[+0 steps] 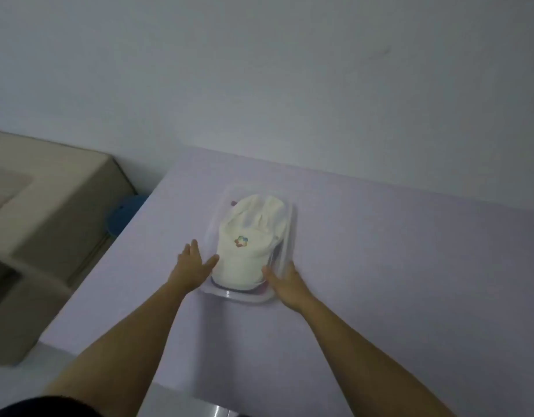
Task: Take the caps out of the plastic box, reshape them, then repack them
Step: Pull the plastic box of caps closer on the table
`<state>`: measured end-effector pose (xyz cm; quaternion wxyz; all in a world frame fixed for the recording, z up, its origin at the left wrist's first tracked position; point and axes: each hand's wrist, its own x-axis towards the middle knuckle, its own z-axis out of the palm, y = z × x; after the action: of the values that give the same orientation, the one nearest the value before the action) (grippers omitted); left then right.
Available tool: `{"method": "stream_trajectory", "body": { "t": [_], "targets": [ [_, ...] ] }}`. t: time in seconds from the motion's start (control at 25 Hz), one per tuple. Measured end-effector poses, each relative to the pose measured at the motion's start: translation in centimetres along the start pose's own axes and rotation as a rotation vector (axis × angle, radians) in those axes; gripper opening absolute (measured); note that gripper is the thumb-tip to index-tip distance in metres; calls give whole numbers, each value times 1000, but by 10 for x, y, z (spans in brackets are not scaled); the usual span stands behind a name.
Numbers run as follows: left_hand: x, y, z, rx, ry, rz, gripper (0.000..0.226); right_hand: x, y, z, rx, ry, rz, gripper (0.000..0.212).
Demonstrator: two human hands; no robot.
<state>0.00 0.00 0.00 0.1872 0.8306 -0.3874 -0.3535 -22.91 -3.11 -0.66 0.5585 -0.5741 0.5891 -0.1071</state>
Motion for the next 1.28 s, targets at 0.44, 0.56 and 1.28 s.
{"method": "stream_trajectory", "body": {
  "t": [0.44, 0.56, 1.28],
  "targets": [
    [-29, 20, 43, -436, -84, 4, 54, -22, 19, -21, 89, 263, -7, 66],
    [-52, 45, 80, -440, -158, 70, 47, -42, 57, -61, 114, 345, 43, 85],
    [-121, 81, 169, -286, -226, 105, 57, -105, 144, -122, 197, 396, 107, 80]
  ]
}}
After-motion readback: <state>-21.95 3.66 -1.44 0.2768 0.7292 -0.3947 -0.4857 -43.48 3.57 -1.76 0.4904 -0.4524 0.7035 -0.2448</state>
